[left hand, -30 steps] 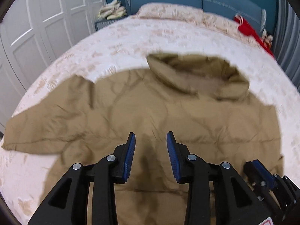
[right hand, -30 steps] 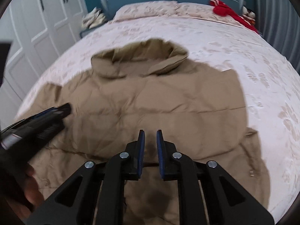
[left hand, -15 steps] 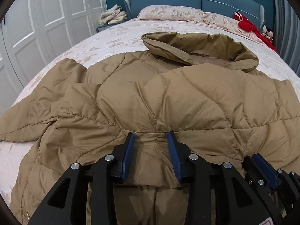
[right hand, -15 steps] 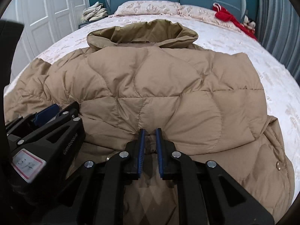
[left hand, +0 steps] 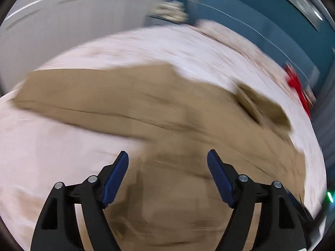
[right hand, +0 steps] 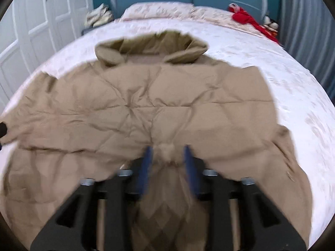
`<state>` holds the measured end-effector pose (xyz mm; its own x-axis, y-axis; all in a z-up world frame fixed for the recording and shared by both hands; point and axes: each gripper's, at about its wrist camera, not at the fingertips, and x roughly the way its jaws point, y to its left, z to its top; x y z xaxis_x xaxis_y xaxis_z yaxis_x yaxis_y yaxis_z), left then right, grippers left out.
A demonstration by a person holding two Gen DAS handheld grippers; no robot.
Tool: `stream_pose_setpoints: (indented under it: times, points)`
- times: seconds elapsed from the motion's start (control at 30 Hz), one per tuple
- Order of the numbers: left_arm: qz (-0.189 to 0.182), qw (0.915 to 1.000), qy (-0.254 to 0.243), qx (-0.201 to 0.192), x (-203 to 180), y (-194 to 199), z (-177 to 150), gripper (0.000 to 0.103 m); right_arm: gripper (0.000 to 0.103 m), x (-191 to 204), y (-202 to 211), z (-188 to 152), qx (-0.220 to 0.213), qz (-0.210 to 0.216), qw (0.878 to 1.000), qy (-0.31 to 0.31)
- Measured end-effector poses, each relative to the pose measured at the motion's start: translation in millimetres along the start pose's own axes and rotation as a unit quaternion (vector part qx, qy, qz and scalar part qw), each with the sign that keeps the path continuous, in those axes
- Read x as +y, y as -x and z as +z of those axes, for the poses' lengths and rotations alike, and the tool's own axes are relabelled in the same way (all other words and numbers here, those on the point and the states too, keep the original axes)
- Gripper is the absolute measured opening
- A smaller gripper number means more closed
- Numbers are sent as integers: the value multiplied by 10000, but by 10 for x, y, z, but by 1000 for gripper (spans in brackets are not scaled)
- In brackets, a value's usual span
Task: Fold large clothes
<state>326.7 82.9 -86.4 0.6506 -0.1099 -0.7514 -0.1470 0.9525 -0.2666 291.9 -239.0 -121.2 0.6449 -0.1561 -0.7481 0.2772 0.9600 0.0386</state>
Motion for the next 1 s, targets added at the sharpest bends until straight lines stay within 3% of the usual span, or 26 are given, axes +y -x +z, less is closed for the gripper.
stream_pose_setpoints:
  times: [0.1, 0.2, 0.3, 0.4, 0.53, 0.63, 0.67, 0.7, 0.87, 1.0]
  points:
    - [614, 9945, 854, 3, 1091, 17, 349, 77, 60, 17, 383, -181, -82, 212, 9996, -174]
    - [1084, 9800, 1664, 69, 2037, -45, 601, 77, 61, 147, 737, -476, 140, 468, 9987, -149]
    - [1344, 9646, 2268, 29, 2689, -95, 795, 76, 64, 246, 975, -711, 386, 617, 9971, -208]
    - [1319, 9604, 2452, -68, 2971, -153, 961, 75, 64, 343, 1133, -873, 587, 720, 9951, -327]
    - [984, 9619, 2546, 175, 3028, -327, 1041, 57, 64, 468, 1250, -975, 672, 692, 9950, -262]
    - [838, 9649, 2480, 194, 2938, -379, 1084, 27, 64, 521, 1289, -990, 679, 672, 9952, -206]
    - [899, 9666, 2391, 205, 2889, -386, 1129, 11, 64, 535, 1296, -987, 667, 630, 9957, -159]
    - [932, 9687, 2295, 195, 2835, -372, 1164, 4, 64, 547, 1302, -986, 652, 598, 9960, -95]
    - [749, 9835, 1613, -334, 2343, 79, 1331, 1, 64, 526, 1323, -975, 619, 547, 9966, 6]
    - [212, 9944, 671, -791, 1482, 619, 1467, 1, 64, 395, 1321, -918, 613, 366, 9974, -29]
